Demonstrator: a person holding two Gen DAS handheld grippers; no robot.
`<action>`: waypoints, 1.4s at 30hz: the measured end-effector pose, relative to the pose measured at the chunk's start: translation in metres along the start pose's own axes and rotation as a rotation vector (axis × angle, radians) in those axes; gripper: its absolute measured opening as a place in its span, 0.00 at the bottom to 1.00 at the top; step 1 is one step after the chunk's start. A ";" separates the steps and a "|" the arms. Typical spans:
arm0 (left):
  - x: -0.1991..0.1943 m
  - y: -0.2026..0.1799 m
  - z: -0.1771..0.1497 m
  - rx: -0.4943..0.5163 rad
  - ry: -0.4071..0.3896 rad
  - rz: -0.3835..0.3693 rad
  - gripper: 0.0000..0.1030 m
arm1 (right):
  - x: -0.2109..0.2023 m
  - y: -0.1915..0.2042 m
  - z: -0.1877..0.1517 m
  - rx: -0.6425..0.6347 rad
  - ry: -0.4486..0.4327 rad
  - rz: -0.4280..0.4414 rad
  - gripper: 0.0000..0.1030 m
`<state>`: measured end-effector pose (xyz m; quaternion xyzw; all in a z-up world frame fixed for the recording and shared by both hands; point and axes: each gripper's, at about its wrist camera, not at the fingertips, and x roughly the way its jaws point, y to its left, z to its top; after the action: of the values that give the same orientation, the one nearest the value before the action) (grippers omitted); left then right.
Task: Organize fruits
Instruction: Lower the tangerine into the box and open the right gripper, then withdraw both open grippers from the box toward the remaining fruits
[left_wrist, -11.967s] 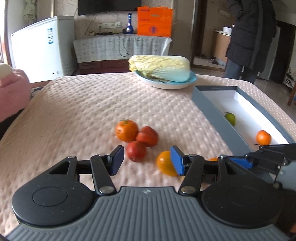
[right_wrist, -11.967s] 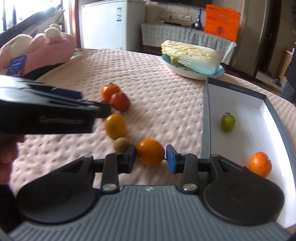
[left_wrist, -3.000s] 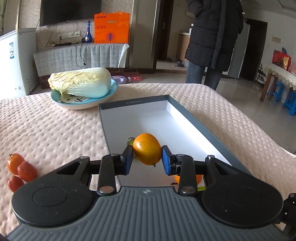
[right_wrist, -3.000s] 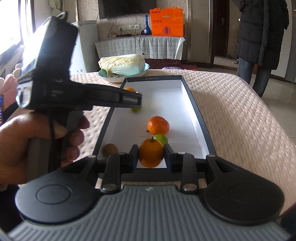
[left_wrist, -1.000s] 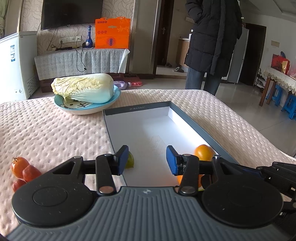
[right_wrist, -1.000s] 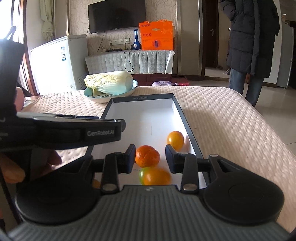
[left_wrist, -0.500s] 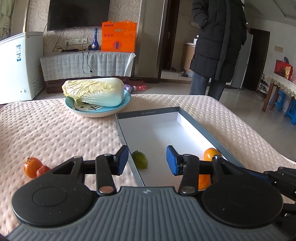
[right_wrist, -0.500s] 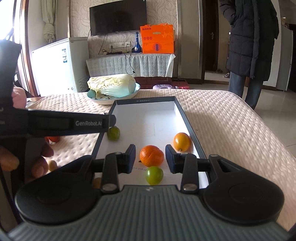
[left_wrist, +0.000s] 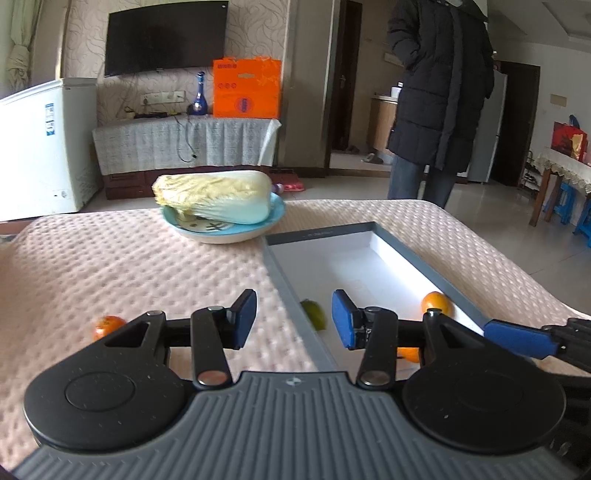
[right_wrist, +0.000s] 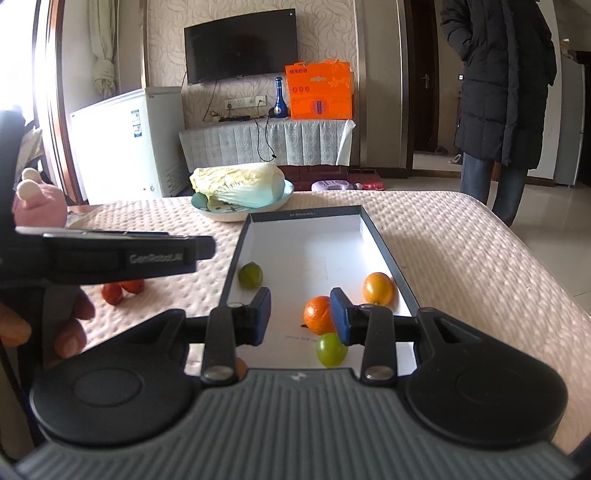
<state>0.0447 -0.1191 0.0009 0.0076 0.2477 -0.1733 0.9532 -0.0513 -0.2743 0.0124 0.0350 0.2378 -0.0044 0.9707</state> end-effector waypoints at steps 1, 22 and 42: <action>-0.003 0.004 0.000 -0.004 -0.002 0.005 0.50 | -0.001 0.001 0.000 0.001 -0.001 0.002 0.37; -0.043 0.069 -0.003 -0.055 -0.006 0.134 0.50 | -0.016 0.009 -0.001 0.019 -0.033 0.056 0.37; -0.074 0.136 -0.013 -0.168 0.002 0.323 0.50 | -0.018 0.025 0.001 0.031 -0.075 0.093 0.37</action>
<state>0.0230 0.0342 0.0148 -0.0322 0.2577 0.0032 0.9657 -0.0665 -0.2492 0.0236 0.0608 0.1991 0.0359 0.9774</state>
